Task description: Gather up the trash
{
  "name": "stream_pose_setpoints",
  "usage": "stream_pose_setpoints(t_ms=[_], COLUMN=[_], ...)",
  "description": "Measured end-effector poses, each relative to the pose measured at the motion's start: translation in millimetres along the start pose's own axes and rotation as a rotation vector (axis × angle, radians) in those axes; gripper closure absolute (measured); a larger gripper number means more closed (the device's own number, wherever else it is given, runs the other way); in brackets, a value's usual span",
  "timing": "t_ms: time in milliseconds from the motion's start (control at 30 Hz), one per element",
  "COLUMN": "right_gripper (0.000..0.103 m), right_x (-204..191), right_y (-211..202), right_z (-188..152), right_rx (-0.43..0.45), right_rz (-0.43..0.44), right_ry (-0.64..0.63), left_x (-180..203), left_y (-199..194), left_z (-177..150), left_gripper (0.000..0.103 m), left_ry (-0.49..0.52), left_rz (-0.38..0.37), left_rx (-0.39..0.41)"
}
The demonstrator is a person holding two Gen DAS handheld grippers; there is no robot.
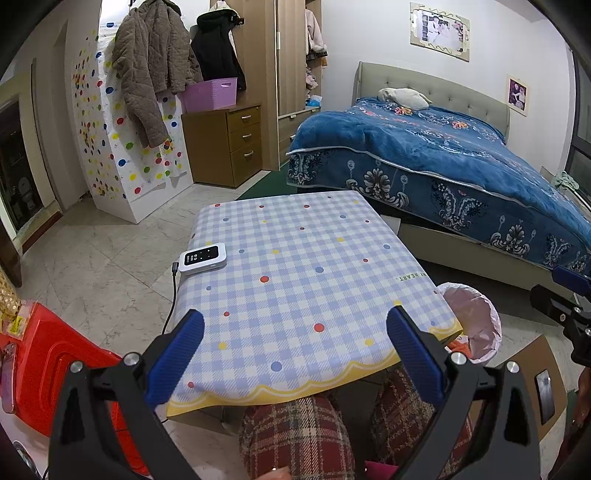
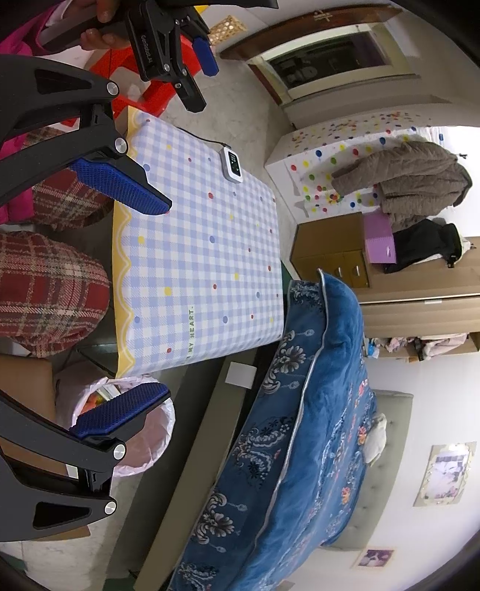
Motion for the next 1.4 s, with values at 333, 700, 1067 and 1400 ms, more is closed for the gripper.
stream_pose_setpoints(t_ms=[333,700,1067,1400], right_gripper=[0.012,0.012,0.012,0.012], right_x=[0.2,0.6,-0.3,-1.2], right_y=[0.6,1.4,2.2,3.4], right_z=[0.1,-0.3,-0.6,-0.6], right_rx=[-0.002,-0.003,-0.003,-0.005], right_rz=[0.0,-0.001,0.0,-0.001], right_ry=[0.004,0.004,-0.001,-0.003], left_x=[-0.3,-0.8,-0.5,-0.7], left_y=[0.2,0.0,0.5,0.9], left_z=[0.1,0.2,0.9,1.1], left_gripper=[0.007,0.007,0.007,0.007], left_ry=[0.001,0.001,0.0,0.001], left_rz=[-0.001,-0.001,0.0,0.0], left_rx=[-0.001,-0.001,0.0,0.001])
Point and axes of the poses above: each gripper's, at about its wrist camera, not at the fingertips, and y roughly the way its jaws point, x to its right, z to its top, the point moved 6 cm from there along y, roughly the way its jaws point, and after that the axes turned 2 degrees about x, right-handed, at the moved point
